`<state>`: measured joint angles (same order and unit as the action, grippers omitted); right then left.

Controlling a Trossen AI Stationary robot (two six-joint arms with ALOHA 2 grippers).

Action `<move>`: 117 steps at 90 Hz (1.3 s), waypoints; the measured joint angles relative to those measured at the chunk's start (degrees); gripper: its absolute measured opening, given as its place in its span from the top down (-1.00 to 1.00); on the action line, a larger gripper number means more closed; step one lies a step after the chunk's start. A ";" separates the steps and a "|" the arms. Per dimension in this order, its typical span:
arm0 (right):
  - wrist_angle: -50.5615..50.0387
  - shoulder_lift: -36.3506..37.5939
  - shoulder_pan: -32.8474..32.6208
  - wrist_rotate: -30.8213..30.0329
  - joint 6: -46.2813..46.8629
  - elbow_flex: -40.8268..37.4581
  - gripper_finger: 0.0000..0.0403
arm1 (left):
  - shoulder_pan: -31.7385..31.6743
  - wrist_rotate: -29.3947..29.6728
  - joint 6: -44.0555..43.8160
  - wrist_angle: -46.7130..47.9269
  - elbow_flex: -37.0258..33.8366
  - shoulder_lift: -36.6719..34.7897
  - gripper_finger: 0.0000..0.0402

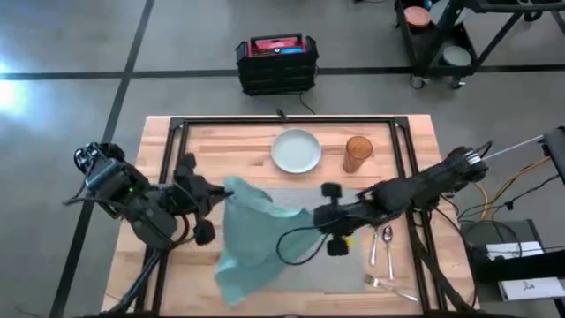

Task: Set table place
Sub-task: Fold the table napkin

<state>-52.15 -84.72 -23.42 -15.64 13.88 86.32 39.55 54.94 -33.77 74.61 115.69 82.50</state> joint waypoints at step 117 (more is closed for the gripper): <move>-4.56 26.44 -0.17 -39.05 -8.64 0.62 1.00 | -12.30 15.06 20.13 -0.02 1.94 -2.34 1.00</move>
<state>-56.71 -58.28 -23.59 -54.69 5.23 86.94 27.25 70.00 -13.64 74.59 117.62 80.16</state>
